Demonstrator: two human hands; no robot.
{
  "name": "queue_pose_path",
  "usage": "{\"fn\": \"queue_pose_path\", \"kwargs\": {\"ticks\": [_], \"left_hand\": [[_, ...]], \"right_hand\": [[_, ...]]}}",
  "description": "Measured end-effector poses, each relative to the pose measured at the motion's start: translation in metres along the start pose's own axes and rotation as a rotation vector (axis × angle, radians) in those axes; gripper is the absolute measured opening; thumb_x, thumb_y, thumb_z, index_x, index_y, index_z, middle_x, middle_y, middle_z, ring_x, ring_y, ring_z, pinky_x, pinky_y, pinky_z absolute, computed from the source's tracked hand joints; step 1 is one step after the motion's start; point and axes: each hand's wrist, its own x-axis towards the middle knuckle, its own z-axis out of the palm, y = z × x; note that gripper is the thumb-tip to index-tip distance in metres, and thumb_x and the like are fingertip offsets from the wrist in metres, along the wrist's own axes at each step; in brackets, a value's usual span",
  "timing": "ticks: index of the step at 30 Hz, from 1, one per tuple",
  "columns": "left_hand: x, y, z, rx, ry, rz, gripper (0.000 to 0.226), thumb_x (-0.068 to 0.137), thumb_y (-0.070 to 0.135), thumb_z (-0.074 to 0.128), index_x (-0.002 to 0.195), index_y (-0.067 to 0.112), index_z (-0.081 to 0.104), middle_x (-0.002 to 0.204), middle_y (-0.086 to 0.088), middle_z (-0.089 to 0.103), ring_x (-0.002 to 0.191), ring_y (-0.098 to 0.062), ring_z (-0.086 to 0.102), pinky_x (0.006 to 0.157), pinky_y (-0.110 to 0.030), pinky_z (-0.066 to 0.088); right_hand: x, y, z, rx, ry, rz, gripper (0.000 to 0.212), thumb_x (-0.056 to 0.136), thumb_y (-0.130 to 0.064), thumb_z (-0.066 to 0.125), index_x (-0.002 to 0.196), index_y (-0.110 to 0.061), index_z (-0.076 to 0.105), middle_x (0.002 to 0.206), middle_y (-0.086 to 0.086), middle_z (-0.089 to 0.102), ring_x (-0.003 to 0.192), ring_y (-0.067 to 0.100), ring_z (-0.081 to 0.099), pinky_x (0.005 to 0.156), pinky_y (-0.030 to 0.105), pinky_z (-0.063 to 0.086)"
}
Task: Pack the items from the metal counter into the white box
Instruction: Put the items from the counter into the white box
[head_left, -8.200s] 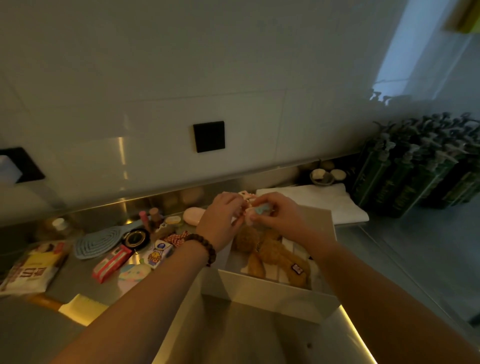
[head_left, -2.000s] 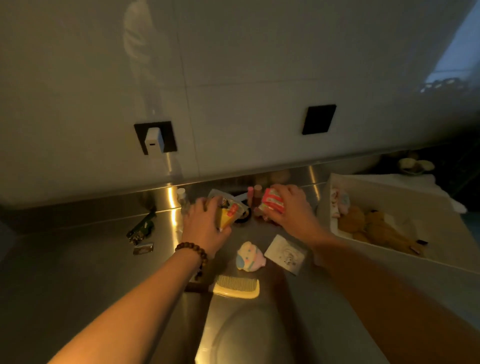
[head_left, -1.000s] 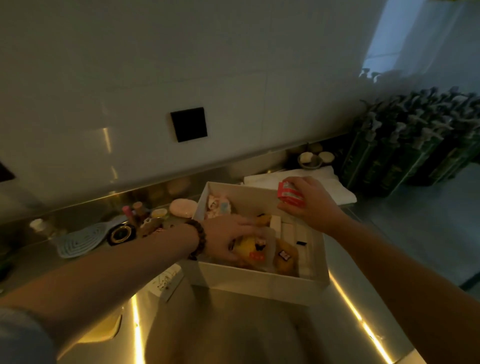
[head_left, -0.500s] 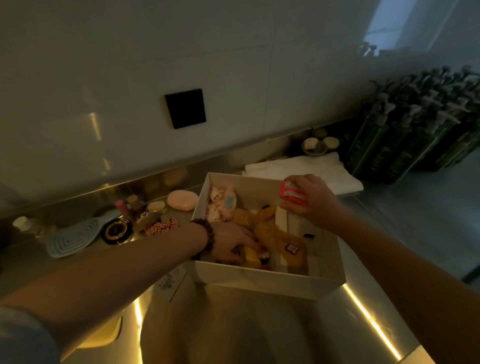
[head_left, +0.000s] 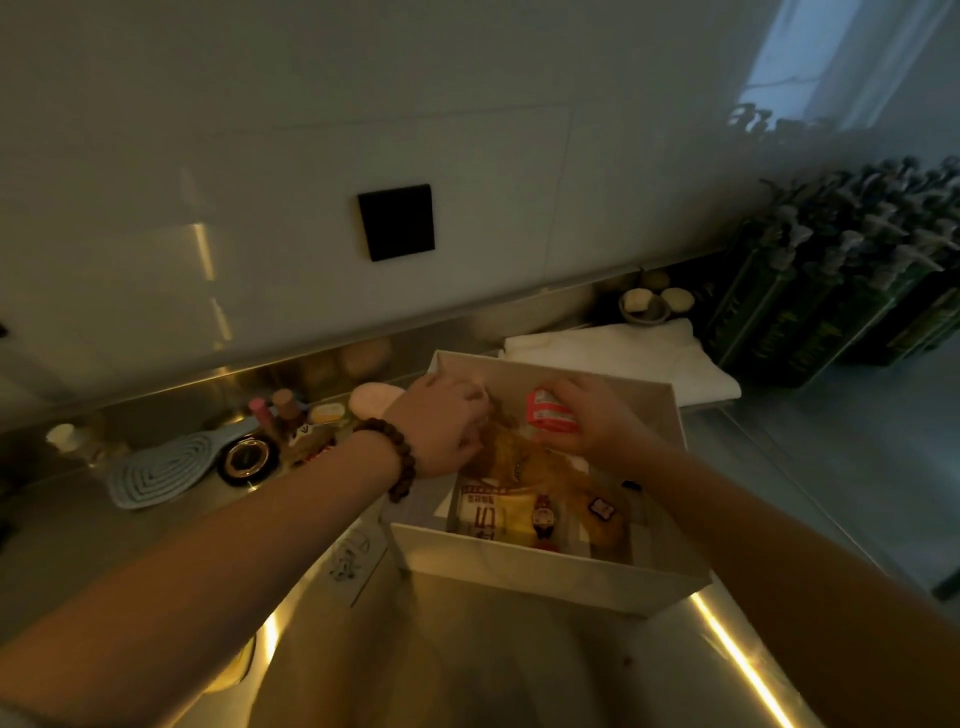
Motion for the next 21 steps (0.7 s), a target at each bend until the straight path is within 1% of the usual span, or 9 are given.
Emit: {"fn": "queue_pose_path", "kwargs": {"ticks": [2,5,10,11,13,14,15,17,21], "left_hand": [[-0.007,-0.006,0.002,0.012,0.007,-0.09,0.046,0.086,0.04,0.046,0.131,0.028,0.044,0.139,0.0,0.041,0.132,-0.023,0.031,0.109,-0.042,0.018],[-0.015,-0.011,0.008,-0.068,-0.071,-0.231,0.062,0.086,0.048,0.048,0.142,0.03,0.029,0.155,-0.005,0.016,0.143,-0.024,0.005,0.114,-0.045,0.006],[-0.019,-0.005,0.014,-0.366,-0.017,-0.332,0.06,0.086,0.04,0.057,0.14,0.027,0.037,0.157,-0.004,0.008,0.143,-0.027,0.002,0.113,-0.039,0.013],[-0.019,-0.003,0.015,-0.41,0.008,-0.344,0.058,0.086,0.04,0.057,0.14,0.026,0.038,0.157,-0.003,0.009,0.143,-0.027,0.003,0.113,-0.038,0.014],[-0.018,-0.002,0.016,-0.471,0.035,-0.373,0.058,0.087,0.042,0.057,0.14,0.025,0.039,0.157,-0.003,0.009,0.143,-0.027,0.004,0.113,-0.038,0.013],[-0.018,-0.001,0.017,-0.476,0.042,-0.382,0.059,0.087,0.042,0.057,0.14,0.024,0.039,0.157,-0.002,0.008,0.143,-0.026,0.004,0.113,-0.038,0.013],[-0.018,-0.001,0.019,-0.467,0.048,-0.386,0.06,0.087,0.042,0.057,0.14,0.023,0.039,0.157,-0.001,0.009,0.143,-0.025,0.004,0.113,-0.037,0.014],[-0.017,-0.002,0.021,-0.442,0.055,-0.389,0.062,0.085,0.04,0.059,0.141,0.023,0.039,0.157,0.0,0.009,0.143,-0.024,0.005,0.113,-0.036,0.014],[-0.016,-0.003,0.022,-0.393,0.074,-0.364,0.061,0.084,0.038,0.06,0.139,0.022,0.04,0.155,-0.001,0.014,0.141,-0.025,0.012,0.112,-0.034,0.018]], "right_hand": [[0.012,-0.01,0.013,-0.052,-0.047,0.013,0.066,0.078,-0.053,0.066,0.135,-0.029,0.04,0.137,0.004,0.04,0.124,0.022,0.037,0.102,0.039,0.036],[0.027,-0.019,0.033,-0.103,-0.121,0.029,0.068,0.083,-0.046,0.064,0.142,-0.025,0.034,0.142,0.007,0.036,0.13,0.025,0.033,0.107,0.04,0.03],[0.03,-0.017,0.047,-0.115,-0.187,0.06,0.067,0.086,-0.045,0.061,0.144,-0.026,0.032,0.142,0.01,0.031,0.129,0.023,0.032,0.108,0.037,0.03],[0.028,-0.016,0.049,-0.06,-0.173,0.054,0.065,0.087,-0.04,0.063,0.142,-0.023,0.035,0.141,0.011,0.032,0.126,0.014,0.036,0.105,0.03,0.034],[0.027,-0.012,0.05,0.109,-0.092,0.052,0.051,0.088,-0.021,0.064,0.134,-0.008,0.045,0.139,0.019,0.036,0.102,-0.012,0.049,0.084,0.009,0.043],[0.025,-0.011,0.051,0.123,-0.048,0.049,0.045,0.087,-0.015,0.065,0.129,-0.005,0.05,0.137,0.021,0.038,0.095,-0.011,0.053,0.076,0.008,0.045],[0.024,-0.01,0.05,0.125,-0.02,0.059,0.044,0.086,-0.017,0.067,0.127,-0.009,0.053,0.135,0.02,0.04,0.1,-0.001,0.054,0.08,0.015,0.048],[0.025,-0.007,0.053,0.029,-0.059,0.09,0.056,0.083,-0.031,0.07,0.134,-0.023,0.049,0.135,0.014,0.037,0.119,0.023,0.043,0.1,0.036,0.041],[0.025,-0.007,0.049,-0.114,-0.153,0.161,0.072,0.084,-0.047,0.064,0.145,-0.036,0.028,0.138,0.006,0.033,0.126,0.025,0.035,0.107,0.04,0.033]]}}
